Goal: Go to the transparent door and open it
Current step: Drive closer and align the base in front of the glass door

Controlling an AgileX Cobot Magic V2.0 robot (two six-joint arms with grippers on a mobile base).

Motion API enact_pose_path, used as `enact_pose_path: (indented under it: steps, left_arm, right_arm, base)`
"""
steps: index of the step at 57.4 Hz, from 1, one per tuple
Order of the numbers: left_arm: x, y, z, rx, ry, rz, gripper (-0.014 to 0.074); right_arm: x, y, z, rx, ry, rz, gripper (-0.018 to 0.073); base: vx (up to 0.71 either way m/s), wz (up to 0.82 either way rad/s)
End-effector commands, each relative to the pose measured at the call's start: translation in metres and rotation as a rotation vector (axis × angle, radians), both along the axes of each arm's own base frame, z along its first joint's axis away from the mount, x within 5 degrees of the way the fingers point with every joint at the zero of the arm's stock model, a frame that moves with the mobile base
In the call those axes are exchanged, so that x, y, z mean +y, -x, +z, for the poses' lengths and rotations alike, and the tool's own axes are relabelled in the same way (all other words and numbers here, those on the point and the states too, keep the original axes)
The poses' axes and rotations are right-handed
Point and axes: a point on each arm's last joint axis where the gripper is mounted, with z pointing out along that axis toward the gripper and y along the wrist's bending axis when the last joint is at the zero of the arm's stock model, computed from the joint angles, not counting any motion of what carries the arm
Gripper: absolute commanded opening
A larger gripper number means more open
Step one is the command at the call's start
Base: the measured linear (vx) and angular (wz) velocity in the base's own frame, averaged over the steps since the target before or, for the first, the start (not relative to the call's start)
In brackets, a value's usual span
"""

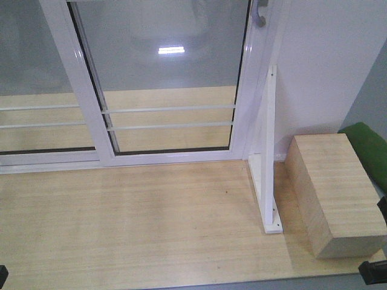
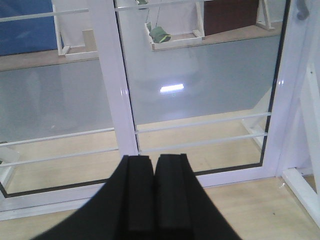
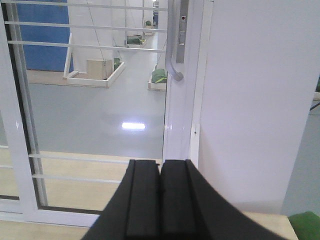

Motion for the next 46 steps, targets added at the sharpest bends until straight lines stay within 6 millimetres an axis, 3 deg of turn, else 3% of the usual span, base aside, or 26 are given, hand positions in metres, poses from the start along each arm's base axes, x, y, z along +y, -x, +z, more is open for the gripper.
enact_pose_path:
  steps: [1, 46]
  left_arm:
    - [0.0005, -0.0006, 0.0049, -0.081, 0.008, 0.004, -0.0006]
    - [0.0005, -0.0006, 0.0049, -0.081, 0.008, 0.004, -0.0006]
  right_arm:
    - [0.0001, 0.0004, 0.0073, -0.096, 0.001, 0.001, 0.0001]
    - [0.0001, 0.0004, 0.0073, -0.096, 0.001, 0.001, 0.0001]
  base:
    - [0.47, 0.12]
    - [0.36, 0.04]
